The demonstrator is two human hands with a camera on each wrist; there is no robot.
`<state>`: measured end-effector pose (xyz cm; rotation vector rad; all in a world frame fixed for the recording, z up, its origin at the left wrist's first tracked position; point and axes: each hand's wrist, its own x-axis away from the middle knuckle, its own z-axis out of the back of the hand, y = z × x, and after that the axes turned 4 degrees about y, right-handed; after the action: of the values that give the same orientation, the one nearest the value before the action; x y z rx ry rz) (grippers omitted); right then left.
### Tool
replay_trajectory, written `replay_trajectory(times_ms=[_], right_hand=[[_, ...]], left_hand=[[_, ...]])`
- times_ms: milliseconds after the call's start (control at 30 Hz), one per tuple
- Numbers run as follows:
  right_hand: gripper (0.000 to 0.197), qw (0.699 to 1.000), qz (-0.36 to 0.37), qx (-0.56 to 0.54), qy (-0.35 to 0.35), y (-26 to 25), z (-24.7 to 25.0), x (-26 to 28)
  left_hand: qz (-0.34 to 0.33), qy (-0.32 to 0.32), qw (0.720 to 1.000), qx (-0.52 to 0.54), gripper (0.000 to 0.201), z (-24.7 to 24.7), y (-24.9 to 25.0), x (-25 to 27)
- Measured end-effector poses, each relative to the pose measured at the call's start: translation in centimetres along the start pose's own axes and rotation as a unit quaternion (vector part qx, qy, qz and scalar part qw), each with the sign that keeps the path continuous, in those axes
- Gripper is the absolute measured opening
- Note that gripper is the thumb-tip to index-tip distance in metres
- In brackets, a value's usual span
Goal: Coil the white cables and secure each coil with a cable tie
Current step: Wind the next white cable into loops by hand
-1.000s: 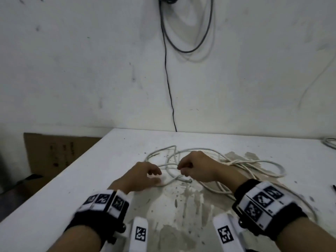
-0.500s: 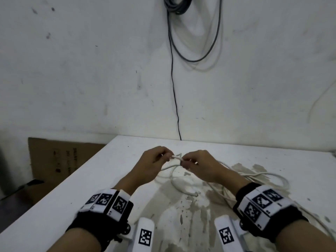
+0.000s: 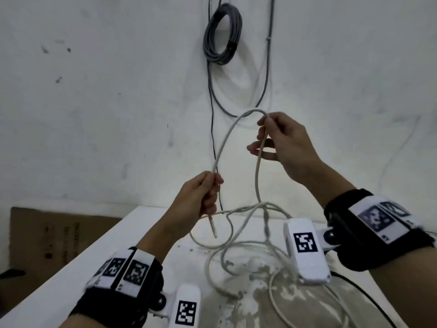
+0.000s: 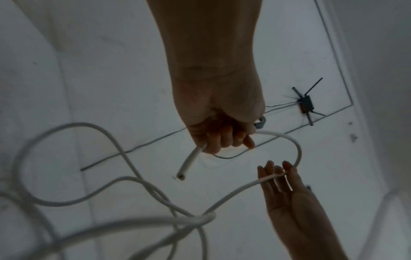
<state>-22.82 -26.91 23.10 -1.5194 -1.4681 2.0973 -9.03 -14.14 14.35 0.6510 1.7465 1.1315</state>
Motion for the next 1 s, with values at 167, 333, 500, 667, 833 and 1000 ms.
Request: replay_trajectory(times_ms=[167,333,500,667,833,1000], right_hand=[[0.02,0.997,0.001,0.061,-0.054,0.3,-1.0,1.2],[0.018,0.988,-0.001,0.138,-0.07,0.7,-1.5,2.5],[0.034,0.988,-0.129,0.07,-0.054,2.0,-1.2,4.1],[0.045,0.931,-0.257,0.118,-0.23,5.2,-1.0,7.5],[0.024,0.908,-0.247,0.103,-0.324,6.2,-1.7,8.2],[0.006,0.87,-0.189,0.248,-0.382,5.0,-3.9,7.7]], left_hand=[[-0.012,0.013,0.997,0.08,0.039,-2.3,2.2,-0.9],[0.028,0.017,0.993,-0.116,0.029,-3.5,0.4,-0.1],[0.041,0.076,0.991,-0.104,0.027,-3.4,-0.6,-0.1],[0.024,0.122,0.992,-0.027,0.028,-2.9,0.3,-0.7],[0.017,0.106,0.993,-0.048,0.029,-2.1,0.5,0.0],[0.012,0.085,0.995,-0.046,0.03,-1.2,1.1,0.2]])
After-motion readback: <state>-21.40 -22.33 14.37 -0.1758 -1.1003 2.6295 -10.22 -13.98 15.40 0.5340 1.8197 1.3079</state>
